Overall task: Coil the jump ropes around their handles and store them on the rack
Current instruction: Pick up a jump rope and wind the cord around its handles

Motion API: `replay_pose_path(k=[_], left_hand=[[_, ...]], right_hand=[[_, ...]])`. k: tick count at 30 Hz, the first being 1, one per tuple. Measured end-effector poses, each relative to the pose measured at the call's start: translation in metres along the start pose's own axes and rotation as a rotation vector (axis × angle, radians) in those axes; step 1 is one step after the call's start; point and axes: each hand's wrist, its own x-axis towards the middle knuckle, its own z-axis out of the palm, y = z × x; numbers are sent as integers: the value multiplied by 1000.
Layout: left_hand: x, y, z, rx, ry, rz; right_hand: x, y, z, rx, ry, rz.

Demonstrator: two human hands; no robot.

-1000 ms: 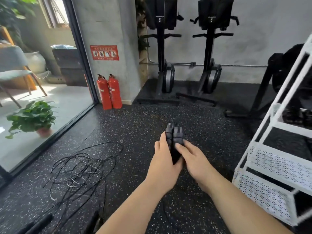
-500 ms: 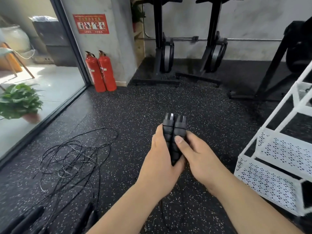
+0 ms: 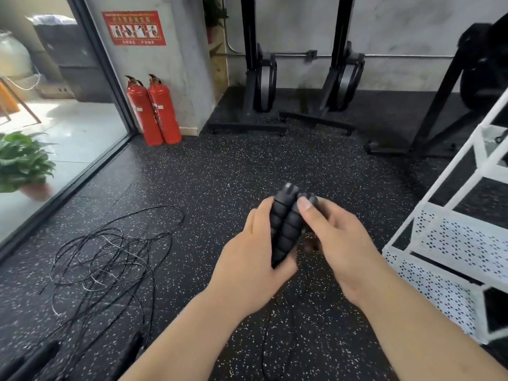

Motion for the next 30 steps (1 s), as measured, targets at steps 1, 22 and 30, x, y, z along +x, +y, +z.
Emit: replay_pose_path(k=[1, 22, 30], left_hand=[[0, -2, -2, 52, -43, 47], [9, -26, -15, 464, 46, -156], [3, -19, -12, 320, -169, 78]], right_hand=[[2, 2, -3, 22, 33, 30], [3, 6, -18, -958, -89, 47], [1, 17, -12, -1026, -257, -152]])
